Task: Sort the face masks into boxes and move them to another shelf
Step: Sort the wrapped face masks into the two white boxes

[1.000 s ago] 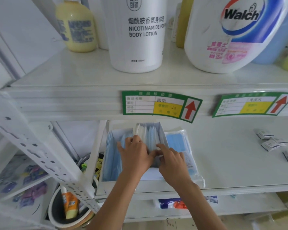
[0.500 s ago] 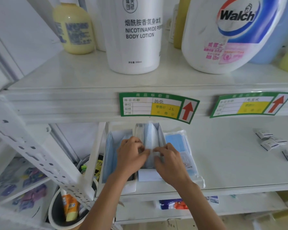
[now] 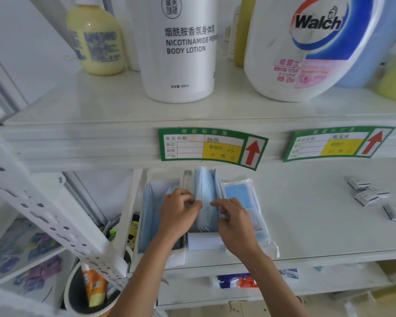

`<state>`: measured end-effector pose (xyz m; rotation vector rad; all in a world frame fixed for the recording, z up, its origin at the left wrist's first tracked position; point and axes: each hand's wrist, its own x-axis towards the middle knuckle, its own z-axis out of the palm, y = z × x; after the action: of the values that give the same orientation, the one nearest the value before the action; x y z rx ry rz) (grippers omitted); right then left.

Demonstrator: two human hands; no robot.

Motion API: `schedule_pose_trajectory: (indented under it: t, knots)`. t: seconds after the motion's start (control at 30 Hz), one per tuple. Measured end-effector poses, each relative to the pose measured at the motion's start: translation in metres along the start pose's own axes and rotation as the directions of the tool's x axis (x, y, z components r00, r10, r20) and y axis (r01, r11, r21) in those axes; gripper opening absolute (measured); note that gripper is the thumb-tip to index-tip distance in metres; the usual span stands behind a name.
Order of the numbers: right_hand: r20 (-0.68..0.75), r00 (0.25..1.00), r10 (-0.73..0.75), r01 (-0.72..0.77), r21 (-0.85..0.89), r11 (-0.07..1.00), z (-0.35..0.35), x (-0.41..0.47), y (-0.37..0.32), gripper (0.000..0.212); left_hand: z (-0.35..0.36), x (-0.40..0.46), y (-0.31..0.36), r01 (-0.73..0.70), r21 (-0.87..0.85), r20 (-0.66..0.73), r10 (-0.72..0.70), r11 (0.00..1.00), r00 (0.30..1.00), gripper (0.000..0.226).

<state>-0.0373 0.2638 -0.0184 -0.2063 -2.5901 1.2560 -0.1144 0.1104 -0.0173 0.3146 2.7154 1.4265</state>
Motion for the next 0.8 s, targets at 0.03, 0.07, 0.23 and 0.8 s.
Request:
schedule_pose_trajectory:
  t: [0.03, 0.07, 0.23, 0.8]
  knots:
    - [0.01, 1.0, 0.004, -0.004, 0.018, 1.0, 0.0, 0.0, 0.0, 0.055, -0.001, -0.001, 0.002, 0.011, -0.027, -0.002, -0.011, 1.0, 1.0, 0.019]
    - [0.022, 1.0, 0.01, -0.011, 0.044, 0.999, 0.0, -0.001, 0.0, 0.053, -0.001, -0.003, 0.004, 0.012, -0.04, -0.008, -0.012, 0.999, 1.0, 0.021]
    - [0.027, 1.0, -0.008, 0.003, 0.165, 0.986, -0.005, -0.008, 0.0, 0.04, -0.003, -0.016, 0.011, -0.078, -0.083, -0.14, 0.065, 0.994, 0.988, 0.021]
    - [0.256, 0.871, -0.419, 0.449, -0.072, 0.89, 0.045, -0.055, -0.075, 0.041, -0.062, -0.108, 0.007, 0.146, -0.693, -0.271, -0.443, 0.706, 0.855, 0.041]
